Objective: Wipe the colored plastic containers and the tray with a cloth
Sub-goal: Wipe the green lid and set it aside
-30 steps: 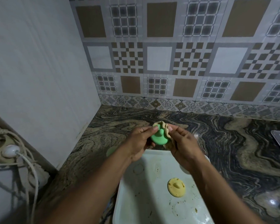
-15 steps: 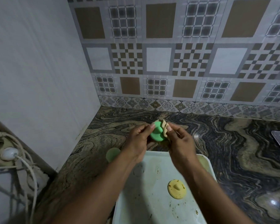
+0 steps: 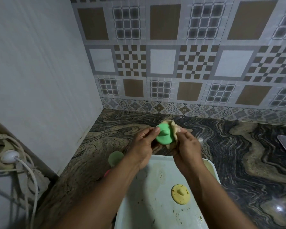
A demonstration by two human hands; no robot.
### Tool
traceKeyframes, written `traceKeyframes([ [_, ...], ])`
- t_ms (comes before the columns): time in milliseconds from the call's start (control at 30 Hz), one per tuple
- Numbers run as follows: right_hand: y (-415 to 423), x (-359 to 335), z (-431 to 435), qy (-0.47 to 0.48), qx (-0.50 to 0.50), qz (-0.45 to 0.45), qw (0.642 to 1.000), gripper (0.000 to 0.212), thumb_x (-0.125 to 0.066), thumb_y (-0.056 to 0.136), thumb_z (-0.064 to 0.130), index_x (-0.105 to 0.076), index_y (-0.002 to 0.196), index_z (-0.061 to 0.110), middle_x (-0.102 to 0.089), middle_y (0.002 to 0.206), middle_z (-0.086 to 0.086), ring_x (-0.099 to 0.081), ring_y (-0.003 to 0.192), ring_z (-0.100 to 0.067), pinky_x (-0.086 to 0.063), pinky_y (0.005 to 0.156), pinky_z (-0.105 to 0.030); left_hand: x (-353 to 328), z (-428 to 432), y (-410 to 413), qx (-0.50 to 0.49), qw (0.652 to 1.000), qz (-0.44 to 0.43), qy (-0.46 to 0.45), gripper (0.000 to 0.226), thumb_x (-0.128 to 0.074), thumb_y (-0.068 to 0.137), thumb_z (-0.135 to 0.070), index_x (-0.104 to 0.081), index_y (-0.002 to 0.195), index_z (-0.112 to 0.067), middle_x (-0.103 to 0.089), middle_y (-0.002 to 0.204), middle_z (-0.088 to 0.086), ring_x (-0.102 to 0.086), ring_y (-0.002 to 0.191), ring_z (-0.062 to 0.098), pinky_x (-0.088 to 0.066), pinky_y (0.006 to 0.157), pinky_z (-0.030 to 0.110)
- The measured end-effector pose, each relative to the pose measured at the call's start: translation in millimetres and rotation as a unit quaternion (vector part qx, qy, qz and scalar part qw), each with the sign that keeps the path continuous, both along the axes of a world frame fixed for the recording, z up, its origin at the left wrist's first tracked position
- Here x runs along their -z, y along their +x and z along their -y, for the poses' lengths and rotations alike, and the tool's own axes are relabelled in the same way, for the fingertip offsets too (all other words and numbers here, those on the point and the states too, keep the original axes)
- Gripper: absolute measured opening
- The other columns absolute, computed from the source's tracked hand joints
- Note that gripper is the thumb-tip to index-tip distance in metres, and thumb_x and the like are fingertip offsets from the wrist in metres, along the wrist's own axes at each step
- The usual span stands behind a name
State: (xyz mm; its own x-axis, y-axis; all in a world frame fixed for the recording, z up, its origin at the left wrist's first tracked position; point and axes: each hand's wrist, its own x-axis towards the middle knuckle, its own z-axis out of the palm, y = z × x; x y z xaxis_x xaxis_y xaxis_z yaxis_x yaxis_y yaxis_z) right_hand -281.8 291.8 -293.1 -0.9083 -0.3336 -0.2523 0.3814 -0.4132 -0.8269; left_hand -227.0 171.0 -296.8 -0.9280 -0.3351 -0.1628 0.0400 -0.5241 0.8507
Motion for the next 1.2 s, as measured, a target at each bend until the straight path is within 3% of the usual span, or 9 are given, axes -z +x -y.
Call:
traceKeyframes([
  [67, -5.4, 4.9, 5.1, -0.060, 0.042, 0.092, 0.993, 0.028, -0.045, 0.103, 0.007, -0.066, 0.120, -0.001, -0.075, 0.100, -0.015, -0.072, 0.066, -0.018, -0.054, 0.046, -0.024, 7.9, -11.2, -0.3, -0.017, 0.999, -0.016, 0.023, 0.014, -0.068, 0.080, -0.024, -0.069, 0.088, -0.012, -0.073, 0.090, 0.006, -0.068, 0.086, 0.018, -0.056, 0.071, 0.028],
  [167, -19.6, 15.8, -7.6, -0.108, 0.099, 0.179, 0.973, 0.033, -0.048, 0.103, 0.012, -0.063, 0.130, 0.002, -0.073, 0.115, -0.015, -0.074, 0.077, -0.017, -0.059, 0.054, -0.027, 14.5, -3.3, 5.3, -0.017, 0.999, -0.018, 0.031, 0.010, -0.067, 0.082, -0.021, -0.070, 0.088, -0.014, -0.072, 0.097, 0.006, -0.067, 0.094, 0.022, -0.051, 0.083, 0.038],
  [367, 3.3, 7.2, -6.8, 0.011, -0.052, 0.023, 0.998, 0.029, -0.046, 0.105, 0.013, -0.065, 0.120, -0.001, -0.071, 0.114, -0.026, -0.068, 0.095, -0.038, -0.058, 0.071, -0.043, 11.5, 7.9, 10.3, 0.007, 1.000, 0.000, -0.020, 0.021, -0.066, 0.088, -0.024, -0.071, 0.104, -0.011, -0.073, 0.097, 0.007, -0.068, 0.088, 0.016, -0.055, 0.066, 0.026],
  [467, 5.4, 7.1, -1.4, 0.082, -0.029, -0.051, 0.995, 0.025, -0.055, 0.102, 0.018, -0.067, 0.111, -0.003, -0.071, 0.098, -0.030, -0.064, 0.079, -0.038, -0.052, 0.060, -0.040, 18.0, 9.0, 12.1, -0.013, 0.983, 0.046, -0.176, 0.017, -0.070, 0.092, -0.030, -0.074, 0.101, -0.016, -0.074, 0.091, 0.004, -0.068, 0.080, 0.015, -0.054, 0.068, 0.028],
  [567, -2.6, 6.4, -3.9, 0.145, -0.021, -0.083, 0.986, 0.029, -0.059, 0.101, 0.024, -0.068, 0.098, -0.004, -0.069, 0.077, -0.026, -0.059, 0.057, -0.031, -0.046, 0.048, -0.032, 21.8, 17.6, 18.7, -0.063, 0.915, 0.052, -0.395, 0.028, -0.075, 0.083, -0.042, -0.068, 0.107, -0.030, -0.068, 0.101, -0.007, -0.066, 0.088, 0.013, -0.056, 0.076, 0.028],
  [700, -1.2, 6.6, 2.0, 0.210, -0.018, -0.100, 0.972, 0.035, -0.057, 0.102, 0.026, -0.068, 0.091, -0.005, -0.065, 0.065, -0.023, -0.056, 0.040, -0.025, -0.044, 0.039, -0.027, 16.2, 16.0, 26.7, -0.049, 0.830, -0.025, -0.556, 0.028, -0.079, 0.082, -0.035, -0.072, 0.109, -0.029, -0.064, 0.111, -0.010, -0.061, 0.102, 0.001, -0.051, 0.087, 0.018],
  [833, 2.4, 12.3, 11.2, 0.161, -0.030, -0.016, 0.986, 0.035, -0.051, 0.105, 0.023, -0.067, 0.104, -0.008, -0.066, 0.078, -0.031, -0.059, 0.055, -0.034, -0.046, 0.048, -0.034, 18.9, 21.0, 24.8, -0.087, 0.815, -0.034, -0.572, 0.022, -0.076, 0.085, -0.032, -0.076, 0.104, -0.020, -0.069, 0.108, -0.007, -0.064, 0.101, 0.005, -0.055, 0.088, 0.031],
  [967, 4.0, 18.2, 19.9, 0.061, -0.026, 0.149, 0.987, 0.024, -0.044, 0.106, 0.014, -0.065, 0.117, 0.008, -0.070, 0.100, -0.016, -0.065, 0.076, -0.031, -0.050, 0.049, -0.032, 22.4, 29.1, 27.3, -0.098, 0.829, -0.010, -0.551, 0.020, -0.070, 0.087, -0.035, -0.073, 0.102, -0.023, -0.071, 0.105, -0.008, -0.069, 0.094, 0.010, -0.060, 0.079, 0.041],
  [1200, 13.9, 23.2, 37.6, 0.098, -0.077, 0.104, 0.987, 0.027, -0.046, 0.106, 0.018, -0.069, 0.112, 0.005, -0.071, 0.108, -0.021, -0.063, 0.073, -0.030, -0.050, 0.052, -0.034, 30.7, 43.2, 41.2, -0.107, 0.850, 0.065, -0.511, 0.013, -0.078, 0.084, -0.034, -0.073, 0.093, -0.024, -0.075, 0.086, -0.007, -0.071, 0.079, 0.010, -0.060, 0.075, 0.041],
])
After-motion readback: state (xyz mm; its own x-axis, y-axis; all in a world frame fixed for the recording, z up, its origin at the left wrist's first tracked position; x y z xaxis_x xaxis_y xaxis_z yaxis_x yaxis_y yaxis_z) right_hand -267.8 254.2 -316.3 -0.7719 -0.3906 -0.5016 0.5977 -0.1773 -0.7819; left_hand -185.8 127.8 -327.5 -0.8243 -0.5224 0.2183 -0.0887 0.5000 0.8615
